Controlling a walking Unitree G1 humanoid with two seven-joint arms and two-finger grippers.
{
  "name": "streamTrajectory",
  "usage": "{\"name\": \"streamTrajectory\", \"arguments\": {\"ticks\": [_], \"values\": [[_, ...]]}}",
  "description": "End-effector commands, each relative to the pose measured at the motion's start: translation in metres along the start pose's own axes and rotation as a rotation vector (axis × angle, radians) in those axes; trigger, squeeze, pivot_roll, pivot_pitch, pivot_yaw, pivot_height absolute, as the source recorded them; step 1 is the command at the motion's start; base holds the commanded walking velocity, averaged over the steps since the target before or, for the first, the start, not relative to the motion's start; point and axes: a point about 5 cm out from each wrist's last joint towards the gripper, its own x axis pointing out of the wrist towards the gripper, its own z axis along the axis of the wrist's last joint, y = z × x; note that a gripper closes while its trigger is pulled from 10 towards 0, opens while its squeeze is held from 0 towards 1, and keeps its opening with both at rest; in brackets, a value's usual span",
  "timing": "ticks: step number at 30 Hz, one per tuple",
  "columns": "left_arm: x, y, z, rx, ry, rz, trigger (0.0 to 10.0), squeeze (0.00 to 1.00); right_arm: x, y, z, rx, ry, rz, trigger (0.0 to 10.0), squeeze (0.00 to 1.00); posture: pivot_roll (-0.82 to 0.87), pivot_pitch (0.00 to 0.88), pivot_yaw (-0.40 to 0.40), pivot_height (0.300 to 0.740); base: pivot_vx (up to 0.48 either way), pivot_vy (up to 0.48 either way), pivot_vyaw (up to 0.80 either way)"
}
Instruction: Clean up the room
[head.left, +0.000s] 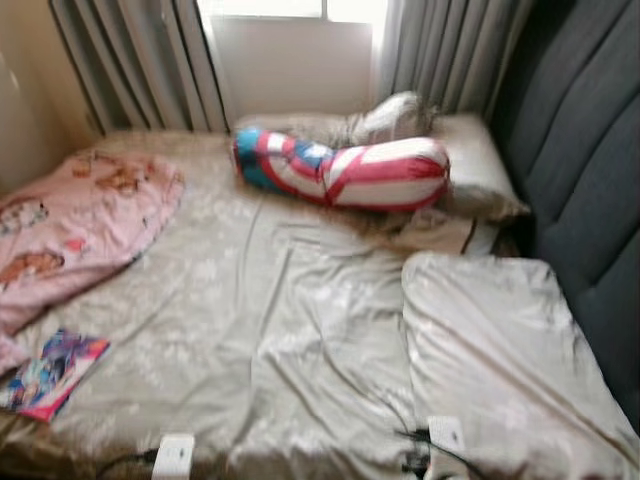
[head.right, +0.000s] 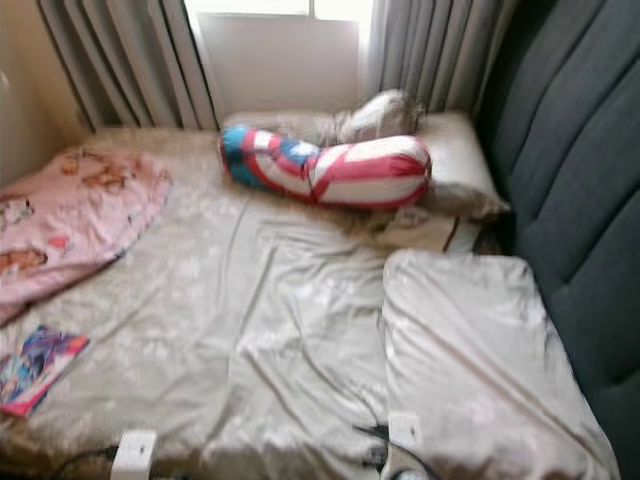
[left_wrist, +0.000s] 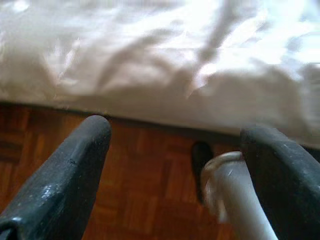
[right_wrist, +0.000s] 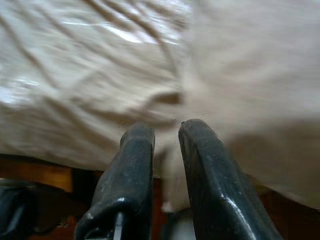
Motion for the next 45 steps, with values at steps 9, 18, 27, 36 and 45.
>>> {"name": "streamTrajectory", "arguments": {"ticks": [9,18,27,36,45], "values": [[0.0,-0.0081,-0.0043,-0.008,0.016,-0.021,10.0,0.0,-0.0009,-0.0059,-0.0013,-0.019,0.005,-0.005,10.0,0.0,-0.01,0.0,0.003,0.74,0.0,0.48,0.8],[0.0004,-0.0087,-0.0029,-0.011,0.014,-0.022,10.0,0.0,-0.0008,-0.0065,-0.0005,0.005,0.002,-0.006,10.0,0.0,-0.01,0.0,0.003,0.74,0.0,0.48,0.07],[0.0007,-0.0082,-0.0008,0.002,0.005,-0.024,10.0,0.0,-0.0005,-0.0061,-0.0001,0.002,0.011,-0.007,10.0,0.0,-0.01,0.0,0.004,0.74,0.0,0.302,0.0],[0.0009,-0.0083,0.0002,0.003,0.0,-0.025,10.0,0.0,-0.0004,-0.0062,0.0002,0.003,0.014,-0.009,10.0,0.0,-0.01,0.0,0.007,0.74,0.0,0.0,0.0],[0.0009,-0.009,-0.0007,-0.006,0.007,-0.028,10.0,0.0,-0.0004,-0.0067,0.0002,-0.005,0.02,-0.005,10.0,0.0,-0.01,0.0,0.004,0.74,0.0,0.0,0.0]]}}
